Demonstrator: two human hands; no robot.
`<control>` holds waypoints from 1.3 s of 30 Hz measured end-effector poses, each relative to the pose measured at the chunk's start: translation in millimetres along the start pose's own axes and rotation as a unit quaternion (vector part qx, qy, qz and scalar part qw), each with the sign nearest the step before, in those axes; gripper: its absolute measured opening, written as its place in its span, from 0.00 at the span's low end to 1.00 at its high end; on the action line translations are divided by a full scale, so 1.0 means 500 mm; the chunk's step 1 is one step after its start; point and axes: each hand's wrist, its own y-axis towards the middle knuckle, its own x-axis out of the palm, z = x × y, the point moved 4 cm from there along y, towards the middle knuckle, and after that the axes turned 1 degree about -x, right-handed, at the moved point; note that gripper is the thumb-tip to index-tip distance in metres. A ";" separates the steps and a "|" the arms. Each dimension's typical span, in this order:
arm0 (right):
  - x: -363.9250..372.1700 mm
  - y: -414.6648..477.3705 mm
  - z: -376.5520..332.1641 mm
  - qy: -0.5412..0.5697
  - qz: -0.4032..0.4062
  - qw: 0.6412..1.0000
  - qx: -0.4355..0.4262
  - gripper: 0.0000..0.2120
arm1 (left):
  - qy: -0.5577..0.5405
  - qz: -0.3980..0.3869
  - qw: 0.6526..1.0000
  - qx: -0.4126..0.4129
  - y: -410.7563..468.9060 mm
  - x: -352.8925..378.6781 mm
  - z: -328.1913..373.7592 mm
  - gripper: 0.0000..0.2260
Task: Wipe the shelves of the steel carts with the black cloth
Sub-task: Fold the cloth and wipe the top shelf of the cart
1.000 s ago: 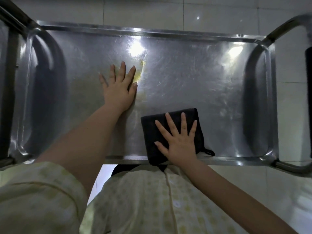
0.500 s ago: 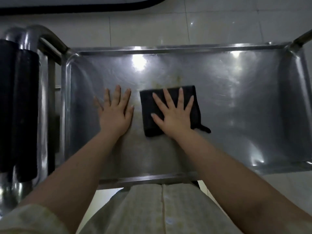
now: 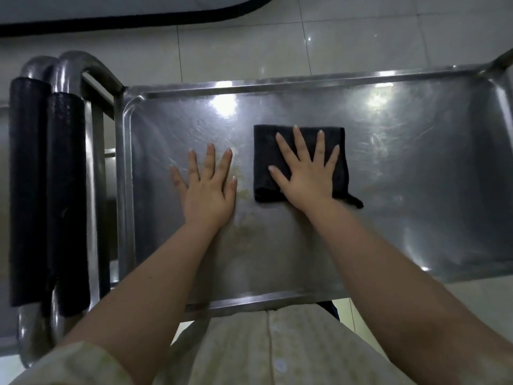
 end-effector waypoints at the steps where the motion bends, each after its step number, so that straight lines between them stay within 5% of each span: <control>1: 0.013 -0.057 0.008 0.005 0.003 1.000 0.005 0.32 | 0.001 0.000 1.000 0.002 -0.001 0.000 0.000 0.24; 7: 0.090 -0.322 -0.008 -0.012 -0.017 0.999 -0.035 0.33 | -0.007 -0.005 1.000 0.001 -0.004 -0.002 0.001 0.25; 19: -0.063 0.173 0.005 -0.009 -0.038 0.999 0.009 0.32 | -0.006 -0.004 1.000 0.005 -0.003 -0.013 -0.004 0.24; 25: 0.013 -0.044 -0.048 -0.029 -0.017 0.998 -0.060 0.32 | -0.036 -0.030 0.998 0.036 -0.010 -0.025 -0.052 0.23; 32: 0.112 -0.350 -0.106 -0.038 -0.028 0.992 -0.121 0.32 | -0.001 -0.009 0.998 -0.059 -0.052 -0.036 -0.161 0.24; 39: 0.028 -0.033 -0.188 -0.021 -0.016 0.997 -0.078 0.30 | -0.018 0.042 0.998 -0.037 -0.071 -0.019 -0.180 0.24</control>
